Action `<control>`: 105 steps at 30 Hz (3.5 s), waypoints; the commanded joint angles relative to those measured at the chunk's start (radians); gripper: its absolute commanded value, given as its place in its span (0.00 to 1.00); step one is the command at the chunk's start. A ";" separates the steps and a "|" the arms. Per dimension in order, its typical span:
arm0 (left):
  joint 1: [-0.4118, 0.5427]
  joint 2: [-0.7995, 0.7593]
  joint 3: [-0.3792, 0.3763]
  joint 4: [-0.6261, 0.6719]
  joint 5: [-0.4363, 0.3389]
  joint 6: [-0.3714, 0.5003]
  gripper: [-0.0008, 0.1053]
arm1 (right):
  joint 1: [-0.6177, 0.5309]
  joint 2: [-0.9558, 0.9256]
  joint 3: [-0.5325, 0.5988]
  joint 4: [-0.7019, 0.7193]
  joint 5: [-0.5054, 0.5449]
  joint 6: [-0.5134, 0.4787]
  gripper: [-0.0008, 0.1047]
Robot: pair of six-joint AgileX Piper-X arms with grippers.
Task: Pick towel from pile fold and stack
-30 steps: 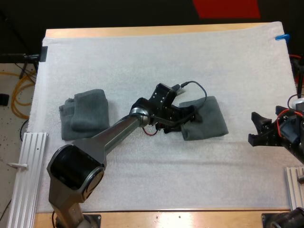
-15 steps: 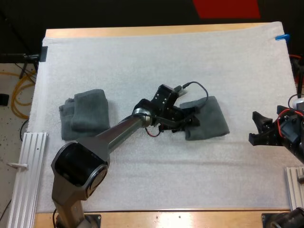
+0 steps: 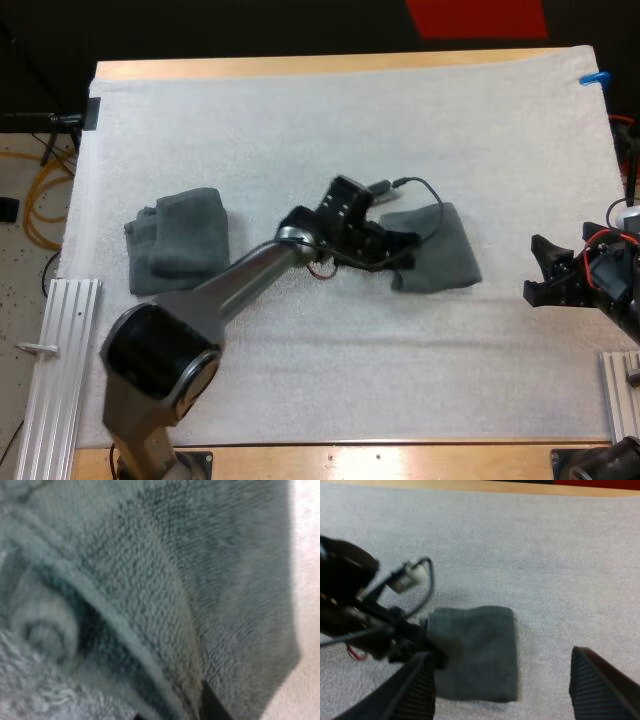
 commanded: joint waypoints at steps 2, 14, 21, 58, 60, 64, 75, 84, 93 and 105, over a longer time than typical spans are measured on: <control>0.057 -0.081 -0.009 0.028 0.007 0.103 0.01 | 0.002 -0.008 -0.007 0.003 0.006 -0.010 0.54; 0.431 -0.324 -0.089 0.513 -0.129 0.616 0.01 | 0.002 -0.008 -0.007 -0.001 0.006 -0.010 0.54; 0.589 -0.364 -0.120 0.694 -0.205 0.784 0.01 | 0.002 -0.008 -0.007 -0.001 0.006 -0.010 0.54; 0.868 -0.383 -0.043 0.760 -0.759 0.909 0.59 | 0.002 -0.008 -0.007 -0.001 0.006 0.011 0.54; 0.868 -0.395 -0.043 0.749 -0.743 0.909 0.59 | 0.002 -0.008 -0.007 -0.001 0.006 0.011 0.54; 0.867 -0.410 -0.043 0.709 -0.585 0.909 0.59 | 0.002 -0.008 -0.007 -0.001 0.006 0.011 0.54; 0.737 -0.313 -0.043 0.613 -0.570 0.907 0.59 | 0.002 -0.008 -0.007 -0.001 -0.096 0.035 0.54; 0.667 -0.149 -0.043 0.545 -0.660 0.887 0.59 | 0.002 -0.008 -0.007 -0.001 -0.529 0.079 0.54; 0.667 -0.136 -0.043 0.604 -0.660 0.917 0.59 | 0.002 -0.008 -0.007 -0.052 -0.555 0.094 0.54; 0.666 -0.504 -0.043 0.710 -0.587 0.916 0.59 | 0.002 -0.008 -0.007 -0.054 -0.557 0.094 0.54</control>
